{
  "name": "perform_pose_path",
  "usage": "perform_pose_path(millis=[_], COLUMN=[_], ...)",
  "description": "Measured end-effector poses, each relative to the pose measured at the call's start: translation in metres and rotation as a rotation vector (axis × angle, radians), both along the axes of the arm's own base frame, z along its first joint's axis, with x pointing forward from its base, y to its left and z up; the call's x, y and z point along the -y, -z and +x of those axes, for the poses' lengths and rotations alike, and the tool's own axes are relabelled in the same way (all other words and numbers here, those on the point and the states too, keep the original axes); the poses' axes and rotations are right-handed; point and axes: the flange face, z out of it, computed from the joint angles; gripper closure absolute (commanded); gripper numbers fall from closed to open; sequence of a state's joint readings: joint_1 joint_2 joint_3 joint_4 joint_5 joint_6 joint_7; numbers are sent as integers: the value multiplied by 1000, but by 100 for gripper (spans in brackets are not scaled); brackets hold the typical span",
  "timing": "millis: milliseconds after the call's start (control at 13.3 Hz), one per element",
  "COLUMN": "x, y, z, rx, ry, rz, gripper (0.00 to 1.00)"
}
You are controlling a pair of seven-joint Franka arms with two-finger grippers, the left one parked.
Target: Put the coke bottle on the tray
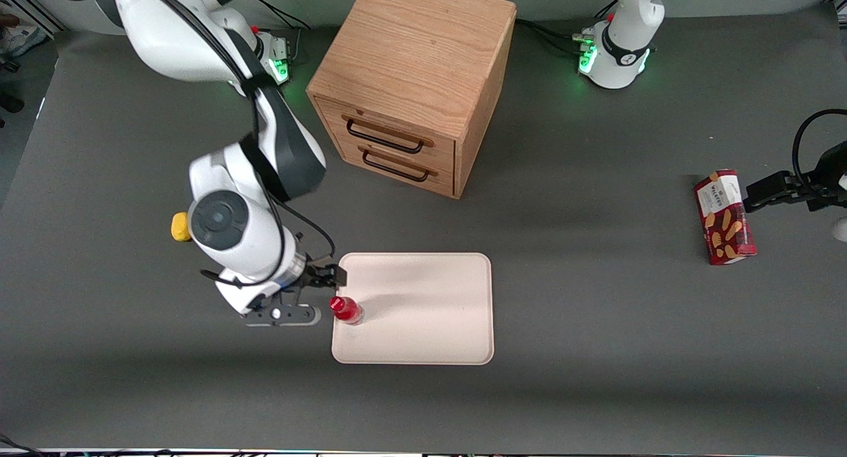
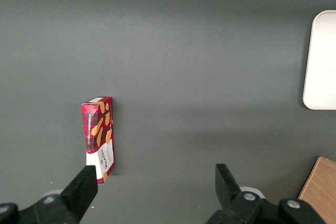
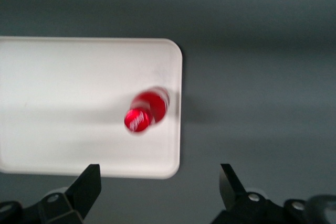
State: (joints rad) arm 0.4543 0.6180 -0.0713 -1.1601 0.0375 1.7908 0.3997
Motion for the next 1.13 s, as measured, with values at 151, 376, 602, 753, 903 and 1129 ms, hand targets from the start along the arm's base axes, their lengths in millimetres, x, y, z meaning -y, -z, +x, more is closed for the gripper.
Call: perform_pose_path(millis=[151, 376, 602, 753, 903, 1129], x=[9, 25, 56, 83, 110, 155], y=[-46, -101, -143, -158, -165, -167], z=[-18, -41, -56, -61, -65, -74], rx=[-17, -22, -23, -22, -26, -51], ry=[1, 5, 38, 72, 78, 59], rz=[-9, -29, -31, -27, -24, -17], gripper=[0, 0, 0, 0, 0, 0])
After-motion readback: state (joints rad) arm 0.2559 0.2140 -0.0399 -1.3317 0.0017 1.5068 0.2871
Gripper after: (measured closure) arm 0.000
